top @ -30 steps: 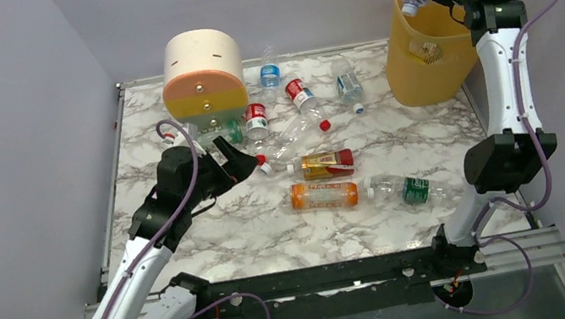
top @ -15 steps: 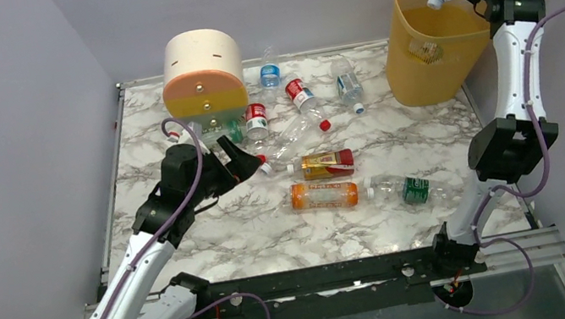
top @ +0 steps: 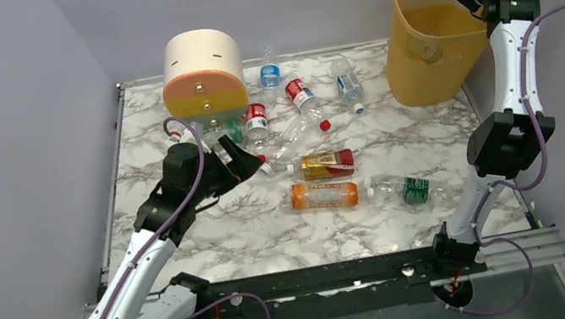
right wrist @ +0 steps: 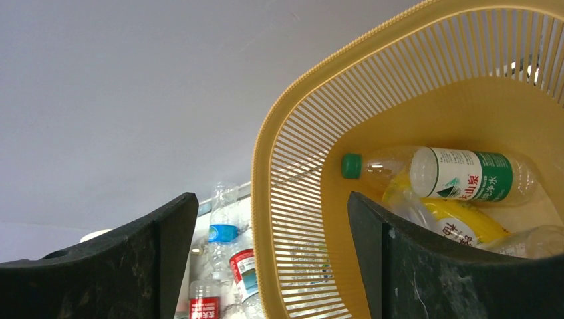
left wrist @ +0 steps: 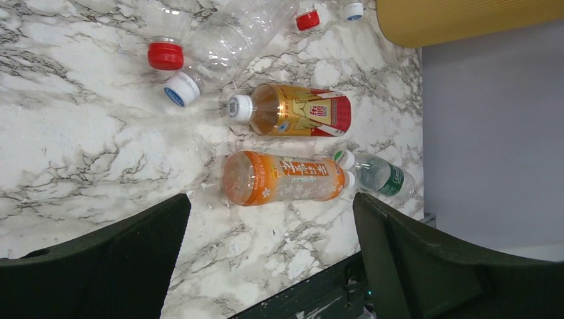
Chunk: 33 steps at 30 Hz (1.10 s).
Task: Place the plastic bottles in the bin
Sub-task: Place the plastic bottle in the trash bin, then pick up the plastic bottle at the center of the board.
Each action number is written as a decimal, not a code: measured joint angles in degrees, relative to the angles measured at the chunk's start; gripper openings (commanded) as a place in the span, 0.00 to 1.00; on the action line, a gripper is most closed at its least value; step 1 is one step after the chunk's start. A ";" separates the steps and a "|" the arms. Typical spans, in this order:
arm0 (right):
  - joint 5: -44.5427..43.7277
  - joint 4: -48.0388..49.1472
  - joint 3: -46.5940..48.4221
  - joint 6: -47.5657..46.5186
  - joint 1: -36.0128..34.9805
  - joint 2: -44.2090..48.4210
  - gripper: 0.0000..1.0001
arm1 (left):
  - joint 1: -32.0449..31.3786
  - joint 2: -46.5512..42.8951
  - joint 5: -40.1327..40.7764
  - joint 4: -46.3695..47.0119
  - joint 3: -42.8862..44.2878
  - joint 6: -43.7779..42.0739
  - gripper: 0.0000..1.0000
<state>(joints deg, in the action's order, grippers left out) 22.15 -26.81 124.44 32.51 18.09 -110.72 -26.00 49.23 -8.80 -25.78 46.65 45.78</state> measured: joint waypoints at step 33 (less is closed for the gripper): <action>-5.38 0.07 -53.70 -13.29 -51.28 28.96 0.88 | 0.00 -2.69 -2.60 2.82 -8.17 0.02 0.99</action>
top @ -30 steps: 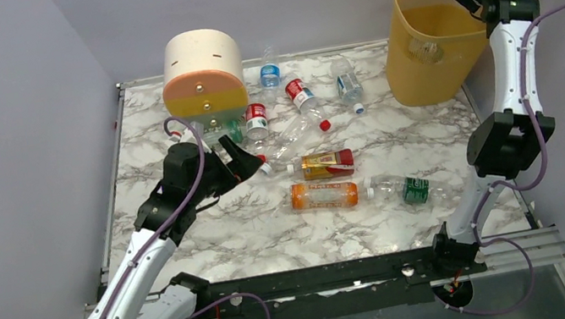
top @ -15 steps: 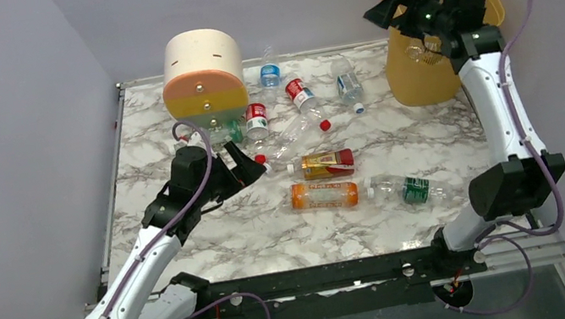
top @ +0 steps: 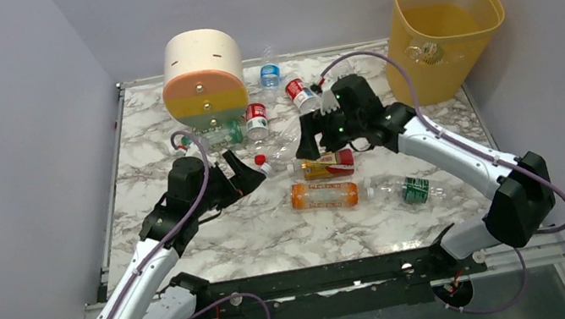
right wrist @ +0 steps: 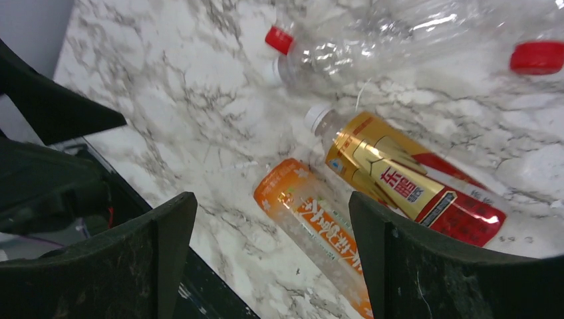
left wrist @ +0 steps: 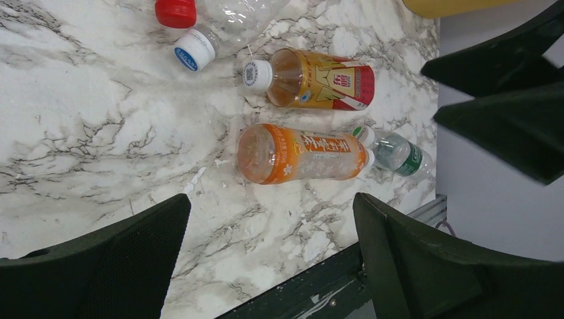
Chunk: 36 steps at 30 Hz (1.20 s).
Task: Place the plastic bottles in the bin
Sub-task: Pick up the plastic bottle at the center of the board.
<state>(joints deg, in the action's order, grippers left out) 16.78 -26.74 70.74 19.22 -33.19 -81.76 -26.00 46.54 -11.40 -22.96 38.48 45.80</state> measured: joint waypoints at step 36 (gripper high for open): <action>-15.30 0.31 -8.35 -10.34 -17.77 -15.15 0.91 | 0.00 -7.82 -1.25 -2.93 -2.36 0.90 0.99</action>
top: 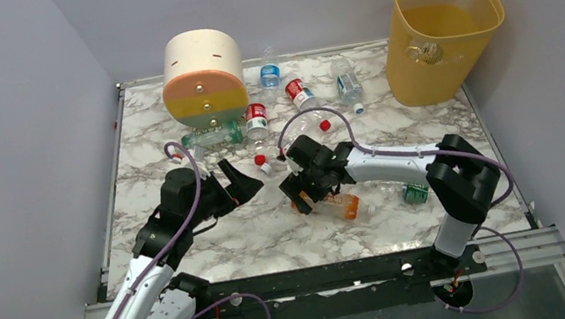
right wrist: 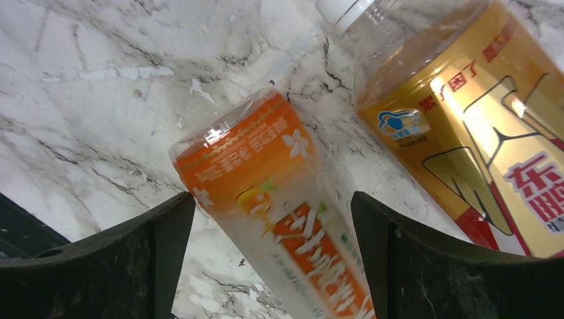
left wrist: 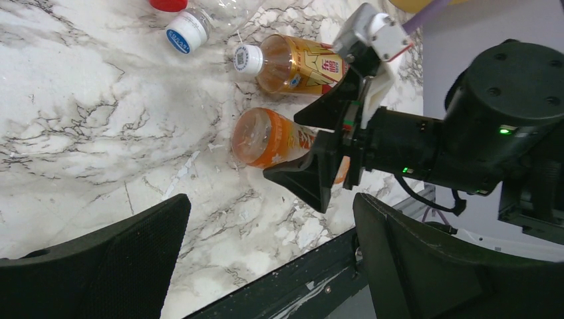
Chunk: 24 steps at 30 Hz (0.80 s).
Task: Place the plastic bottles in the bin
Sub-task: Pick up the plastic bottle at the center of the board.
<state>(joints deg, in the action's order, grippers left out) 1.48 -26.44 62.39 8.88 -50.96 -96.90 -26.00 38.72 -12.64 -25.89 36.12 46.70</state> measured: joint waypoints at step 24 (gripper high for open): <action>-1.81 -3.17 7.96 0.72 -3.37 -3.10 0.63 | 0.00 -1.68 0.02 -0.39 -0.28 0.07 0.99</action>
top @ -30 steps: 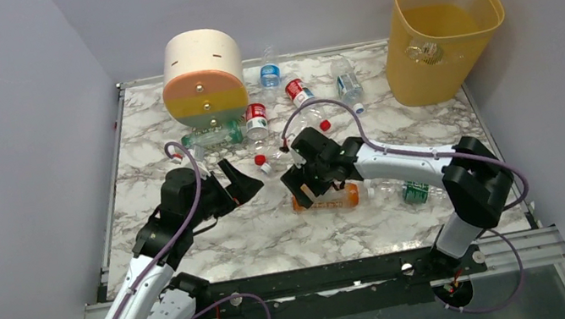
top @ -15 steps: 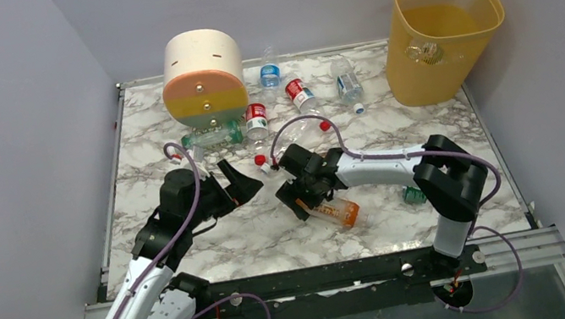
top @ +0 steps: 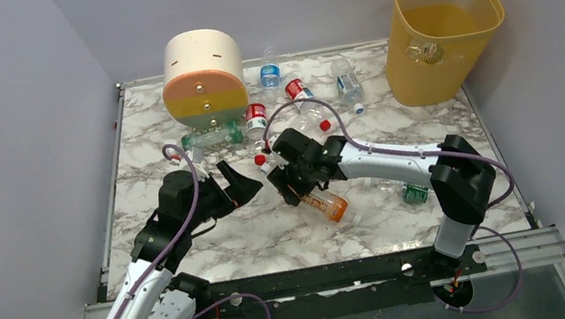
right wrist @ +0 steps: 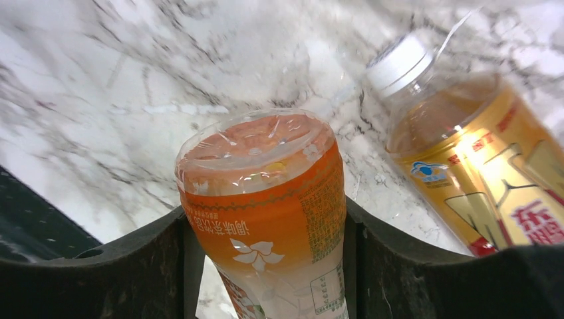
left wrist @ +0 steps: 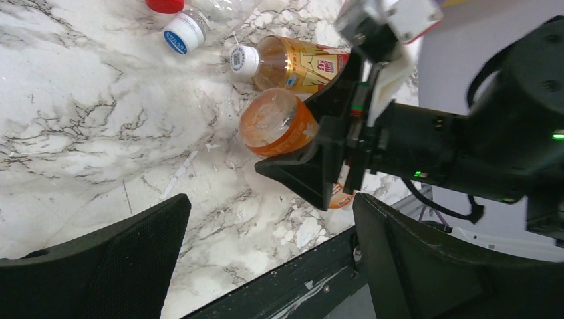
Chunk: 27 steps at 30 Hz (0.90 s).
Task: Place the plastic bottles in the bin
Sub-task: Pick up the plastic bottle at the center of the board.
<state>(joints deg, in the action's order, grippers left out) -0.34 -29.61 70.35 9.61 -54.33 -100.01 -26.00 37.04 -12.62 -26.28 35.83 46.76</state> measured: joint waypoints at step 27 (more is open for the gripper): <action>-10.75 -8.07 33.33 -3.34 12.94 4.85 0.62 | -0.02 -0.35 0.02 -0.04 -0.02 0.15 0.99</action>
<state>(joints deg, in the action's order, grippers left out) -11.09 -37.67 103.68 6.26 -41.39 -95.15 -26.02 36.69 -12.60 -26.33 35.81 46.92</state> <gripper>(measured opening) 0.637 0.989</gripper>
